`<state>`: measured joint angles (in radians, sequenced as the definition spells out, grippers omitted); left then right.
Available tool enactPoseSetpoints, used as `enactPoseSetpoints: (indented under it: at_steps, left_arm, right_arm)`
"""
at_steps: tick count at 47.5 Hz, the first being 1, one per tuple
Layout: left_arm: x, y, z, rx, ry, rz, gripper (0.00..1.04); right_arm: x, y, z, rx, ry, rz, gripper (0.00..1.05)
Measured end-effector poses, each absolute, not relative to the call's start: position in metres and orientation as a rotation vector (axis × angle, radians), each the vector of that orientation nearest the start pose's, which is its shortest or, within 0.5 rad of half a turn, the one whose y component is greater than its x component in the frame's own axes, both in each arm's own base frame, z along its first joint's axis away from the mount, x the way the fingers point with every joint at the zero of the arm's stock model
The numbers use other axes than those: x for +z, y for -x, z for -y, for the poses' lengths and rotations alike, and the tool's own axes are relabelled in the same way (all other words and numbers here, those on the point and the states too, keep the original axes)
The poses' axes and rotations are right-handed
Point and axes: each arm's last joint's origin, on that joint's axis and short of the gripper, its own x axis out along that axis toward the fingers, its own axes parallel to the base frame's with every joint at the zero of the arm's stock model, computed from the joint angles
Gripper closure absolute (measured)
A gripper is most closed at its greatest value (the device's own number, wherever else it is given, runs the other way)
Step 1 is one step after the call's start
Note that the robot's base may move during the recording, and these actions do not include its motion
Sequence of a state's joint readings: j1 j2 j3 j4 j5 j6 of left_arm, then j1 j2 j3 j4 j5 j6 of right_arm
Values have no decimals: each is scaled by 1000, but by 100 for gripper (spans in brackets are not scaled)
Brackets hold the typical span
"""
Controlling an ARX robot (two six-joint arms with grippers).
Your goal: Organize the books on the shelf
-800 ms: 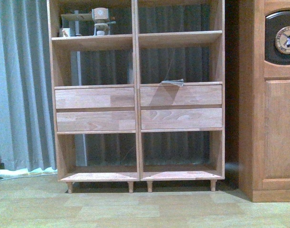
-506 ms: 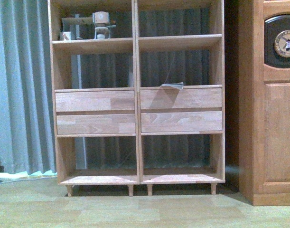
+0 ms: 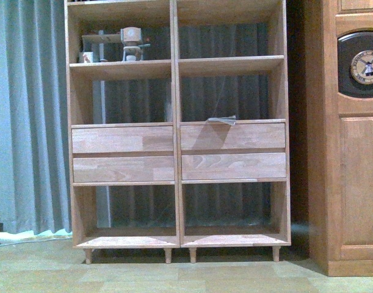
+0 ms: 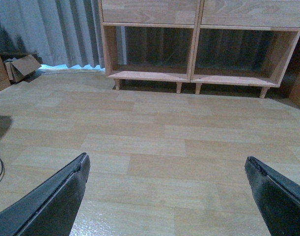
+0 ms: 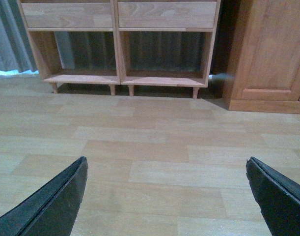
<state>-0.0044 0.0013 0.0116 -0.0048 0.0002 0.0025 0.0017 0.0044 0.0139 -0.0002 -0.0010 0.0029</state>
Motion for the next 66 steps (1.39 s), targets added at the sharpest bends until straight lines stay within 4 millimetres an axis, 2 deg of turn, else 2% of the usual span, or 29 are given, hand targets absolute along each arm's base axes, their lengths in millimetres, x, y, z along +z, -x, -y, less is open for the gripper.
enactPoseSetpoints:
  at_steps: [66]
  left_arm:
    - [167, -97, 0, -5, -2, 6, 7]
  right_arm:
    - [168, -97, 0, 3, -3, 10, 7]
